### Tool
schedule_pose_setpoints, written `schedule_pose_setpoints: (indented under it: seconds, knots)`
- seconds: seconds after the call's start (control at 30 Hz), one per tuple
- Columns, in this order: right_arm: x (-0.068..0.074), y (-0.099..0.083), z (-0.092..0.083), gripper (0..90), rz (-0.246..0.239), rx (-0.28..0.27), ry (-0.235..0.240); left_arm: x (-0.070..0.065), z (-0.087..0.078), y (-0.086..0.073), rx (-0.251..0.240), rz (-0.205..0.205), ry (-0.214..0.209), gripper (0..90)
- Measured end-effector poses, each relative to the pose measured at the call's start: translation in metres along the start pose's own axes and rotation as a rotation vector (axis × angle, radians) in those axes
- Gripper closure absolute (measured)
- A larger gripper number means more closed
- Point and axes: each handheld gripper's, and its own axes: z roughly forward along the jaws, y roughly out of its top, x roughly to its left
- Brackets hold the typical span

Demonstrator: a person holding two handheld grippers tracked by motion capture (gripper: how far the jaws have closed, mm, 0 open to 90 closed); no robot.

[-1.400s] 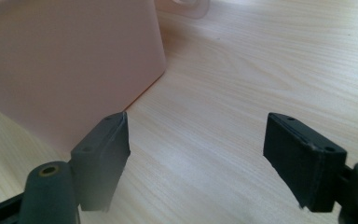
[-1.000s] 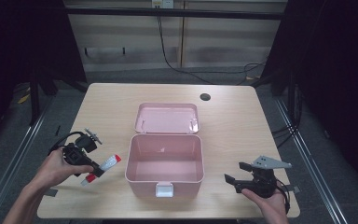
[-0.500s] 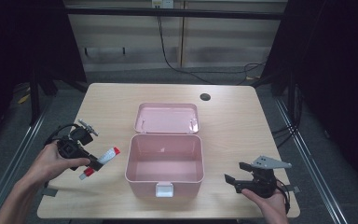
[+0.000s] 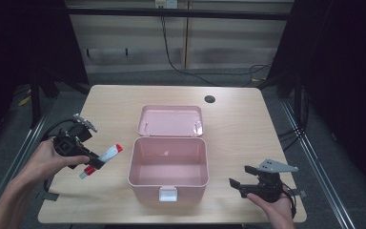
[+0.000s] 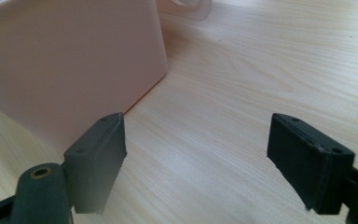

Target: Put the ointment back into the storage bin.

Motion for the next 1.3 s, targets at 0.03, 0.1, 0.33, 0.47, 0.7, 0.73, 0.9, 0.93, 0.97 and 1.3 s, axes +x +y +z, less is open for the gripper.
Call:
schedule_pose_setpoints:
  seconds: [0.03, 0.1, 0.33, 0.47, 0.7, 0.73, 0.9, 0.93, 0.97, 1.3]
  knots:
    - [0.000, 0.000, 0.000, 19.3, 0.000, 0.000, -0.001, -0.001, -0.002, 0.001, -0.002, 0.007, -0.004, 70.4]
    - [0.000, 0.000, 0.000, 19.3, -0.001, 0.000, -0.003, -0.003, -0.004, 0.002, 0.003, 0.011, 0.001, 70.4]
    - [0.000, 0.001, 0.000, 18.0, -0.005, -0.016, 0.005, -0.012, -0.013, 0.012, -0.002, 0.026, 0.004, 70.4]
    - [0.000, 0.001, 0.000, 17.1, -0.005, -0.017, 0.009, -0.019, -0.015, 0.020, -0.002, 0.047, 0.005, 70.4]
    - [0.000, 0.001, 0.000, 17.3, -0.007, -0.014, 0.007, -0.029, -0.016, 0.032, -0.002, 0.108, -0.032, 70.3]
    - [0.000, 0.001, 0.000, 17.4, -0.006, -0.013, 0.009, -0.030, -0.017, 0.034, 0.002, 0.117, -0.040, 70.3]
    - [0.000, 0.001, 0.000, 17.5, -0.002, -0.013, 0.008, -0.037, -0.017, 0.045, 0.000, 0.168, -0.043, 70.3]
    - [0.000, 0.001, 0.000, 17.5, -0.004, -0.012, 0.008, -0.039, -0.016, 0.047, -0.001, 0.173, -0.043, 70.3]
    - [0.000, 0.001, 0.000, 17.4, -0.004, -0.010, 0.008, -0.041, -0.014, 0.049, -0.002, 0.183, -0.046, 70.3]
    - [-0.001, 0.000, 0.000, 17.4, -0.001, 0.003, 0.003, -0.053, -0.009, 0.068, 0.005, 0.218, -0.057, 70.3]
